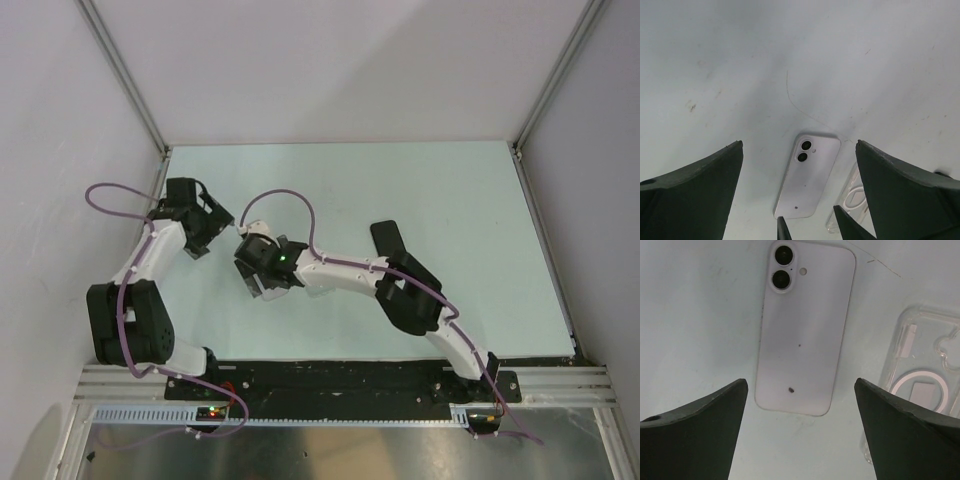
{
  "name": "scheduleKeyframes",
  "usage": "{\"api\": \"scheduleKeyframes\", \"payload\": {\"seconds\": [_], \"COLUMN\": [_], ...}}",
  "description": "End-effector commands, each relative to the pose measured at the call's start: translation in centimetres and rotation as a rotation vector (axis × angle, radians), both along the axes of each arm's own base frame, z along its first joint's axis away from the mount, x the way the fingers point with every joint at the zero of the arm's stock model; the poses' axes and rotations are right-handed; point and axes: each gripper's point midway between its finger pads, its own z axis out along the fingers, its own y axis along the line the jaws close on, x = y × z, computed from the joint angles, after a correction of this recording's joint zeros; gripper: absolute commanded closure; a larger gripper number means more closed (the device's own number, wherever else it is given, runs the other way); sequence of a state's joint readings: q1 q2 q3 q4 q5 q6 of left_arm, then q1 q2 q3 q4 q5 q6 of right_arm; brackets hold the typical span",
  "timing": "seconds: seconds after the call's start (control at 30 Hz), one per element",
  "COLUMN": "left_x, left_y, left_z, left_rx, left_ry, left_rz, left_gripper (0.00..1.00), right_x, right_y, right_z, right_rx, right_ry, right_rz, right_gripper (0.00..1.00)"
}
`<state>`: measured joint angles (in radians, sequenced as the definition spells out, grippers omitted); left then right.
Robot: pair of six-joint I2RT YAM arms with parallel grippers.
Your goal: Put the phone into the phone case
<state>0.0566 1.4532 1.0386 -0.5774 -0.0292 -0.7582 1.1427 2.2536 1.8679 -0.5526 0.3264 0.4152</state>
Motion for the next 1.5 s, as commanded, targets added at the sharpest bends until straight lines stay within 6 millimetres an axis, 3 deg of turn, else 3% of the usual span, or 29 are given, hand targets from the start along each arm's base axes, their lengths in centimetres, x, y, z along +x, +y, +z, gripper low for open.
{"api": "scheduleKeyframes", "payload": {"seconds": [0.0,0.23,0.5,0.63,0.77,0.87,0.93,1.03,1.23,1.47], "left_x": [1.1,1.6,1.3,0.7,-0.4,-1.5,-2.3,-3.3,-4.5,-4.0], "left_y": [1.0,1.6,1.4,1.3,0.7,-0.2,-1.1,-2.8,-6.3,-9.0], "left_z": [3.0,3.9,3.3,2.7,1.5,0.2,-0.7,-1.9,-3.6,-4.9], "left_rx": [-0.006,-0.022,-0.03,-0.032,-0.034,-0.026,-0.027,-0.059,-0.156,-0.276], "left_ry": [-0.095,-0.119,-0.103,-0.089,-0.063,-0.036,-0.021,-0.009,-0.011,-0.014], "left_rz": [-0.019,-0.021,-0.033,-0.039,-0.053,-0.072,-0.091,-0.131,-0.232,-0.305], "left_gripper": [0.02,0.02,0.02,0.03,0.03,0.03,0.03,0.04,0.07,0.14], "right_x": [0.5,0.2,-0.2,-0.7,-1.0,-0.9,-1.0,-1.9,-1.8,-1.8], "right_y": [0.3,1.1,0.9,0.4,-0.2,-0.9,-1.0,-1.0,-1.2,-1.5], "right_z": [-0.4,-2.1,-3.8,-4.7,-4.8,-4.3,-3.8,-3.3,-2.1,-1.8], "right_rx": [-0.031,-0.036,-0.062,-0.047,0.026,0.058,0.091,0.182,0.333,0.44], "right_ry": [-0.003,0.015,0.029,0.07,0.15,0.185,0.215,0.309,0.414,0.509], "right_rz": [-0.047,-0.05,-0.07,-0.066,-0.054,-0.046,-0.03,0.02,0.067,0.086], "right_gripper": [0.05,0.03,0.04,0.11,0.28,0.49,0.56,0.59,0.61,0.61]}}
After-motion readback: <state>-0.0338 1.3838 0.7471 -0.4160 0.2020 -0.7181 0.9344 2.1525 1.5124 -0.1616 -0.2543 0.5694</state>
